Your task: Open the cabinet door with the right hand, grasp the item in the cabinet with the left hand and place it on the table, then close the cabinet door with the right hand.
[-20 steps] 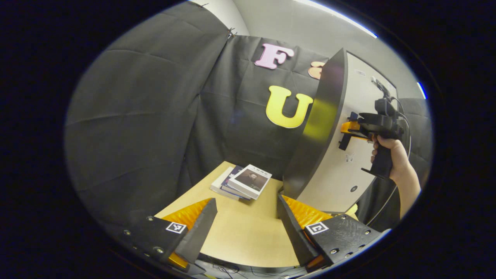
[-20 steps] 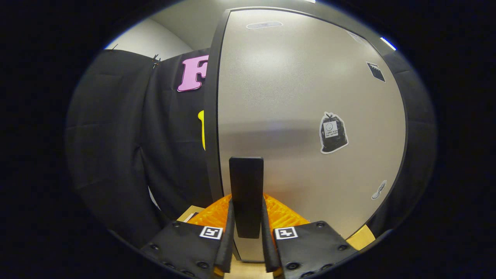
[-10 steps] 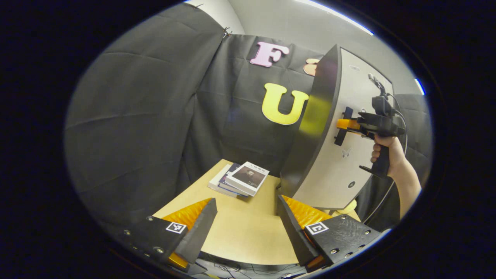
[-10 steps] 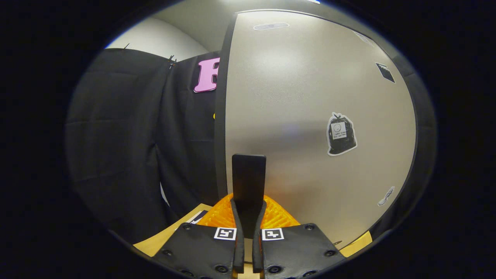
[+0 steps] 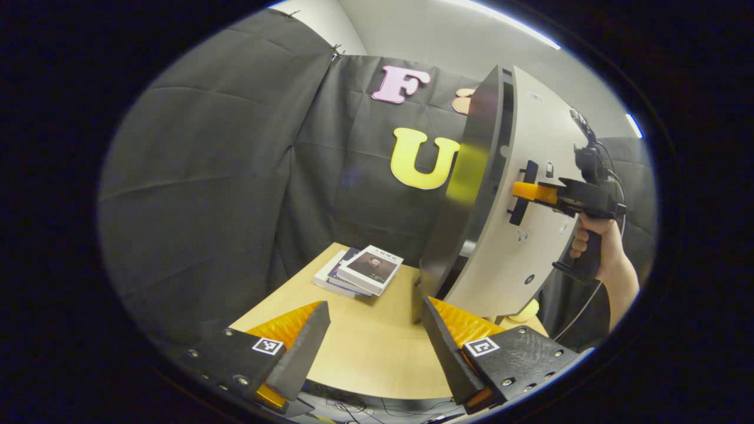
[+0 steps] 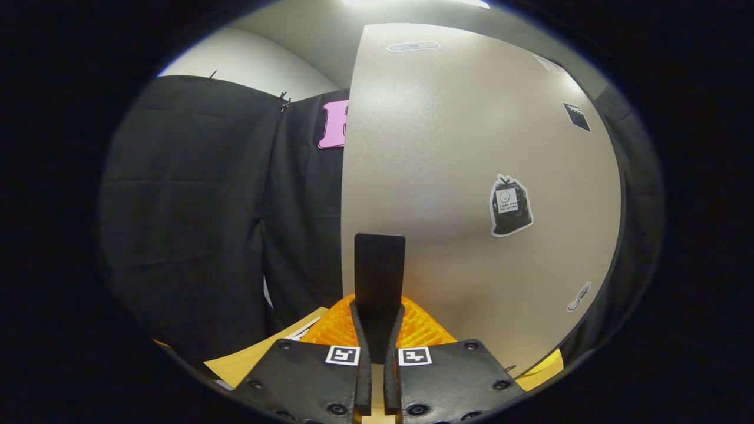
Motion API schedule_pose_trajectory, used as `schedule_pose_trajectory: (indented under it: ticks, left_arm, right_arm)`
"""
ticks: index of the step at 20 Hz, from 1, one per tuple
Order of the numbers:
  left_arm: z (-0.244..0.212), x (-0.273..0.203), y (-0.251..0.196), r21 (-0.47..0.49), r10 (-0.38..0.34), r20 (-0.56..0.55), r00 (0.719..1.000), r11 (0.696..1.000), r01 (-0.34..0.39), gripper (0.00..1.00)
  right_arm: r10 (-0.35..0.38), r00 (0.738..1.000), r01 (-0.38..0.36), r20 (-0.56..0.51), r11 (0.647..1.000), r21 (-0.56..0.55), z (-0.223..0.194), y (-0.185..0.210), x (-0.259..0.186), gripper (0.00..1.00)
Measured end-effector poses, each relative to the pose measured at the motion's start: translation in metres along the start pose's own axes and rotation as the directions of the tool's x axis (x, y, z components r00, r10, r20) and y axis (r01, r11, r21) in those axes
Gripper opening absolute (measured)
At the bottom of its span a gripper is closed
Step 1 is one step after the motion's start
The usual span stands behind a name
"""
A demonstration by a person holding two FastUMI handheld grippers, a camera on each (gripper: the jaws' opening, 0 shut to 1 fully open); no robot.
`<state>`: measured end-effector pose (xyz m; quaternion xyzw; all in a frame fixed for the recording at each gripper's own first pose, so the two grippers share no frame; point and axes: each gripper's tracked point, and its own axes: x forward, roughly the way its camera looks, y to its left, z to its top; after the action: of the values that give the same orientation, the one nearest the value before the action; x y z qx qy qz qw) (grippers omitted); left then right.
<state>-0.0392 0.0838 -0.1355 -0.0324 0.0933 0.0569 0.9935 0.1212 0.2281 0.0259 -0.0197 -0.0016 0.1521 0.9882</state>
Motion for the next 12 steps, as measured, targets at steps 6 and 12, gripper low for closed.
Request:
schedule_pose_trajectory:
  ticks: [6, 12]
  left_arm:
    - [-0.005, -0.012, -0.015, 0.025, -0.012, -0.004, 1.000, 1.000, 0.012, 0.95]
    - [-0.012, -0.014, -0.027, 0.012, -0.026, -0.016, 1.000, 1.000, 0.026, 0.92]
  right_arm:
    - [0.078, 0.997, -0.078, -0.001, 0.997, 0.009, -0.007, 0.004, -0.045, 0.07]
    - [0.138, 0.990, -0.137, -0.011, 0.990, 0.028, -0.010, -0.007, -0.075, 0.10]
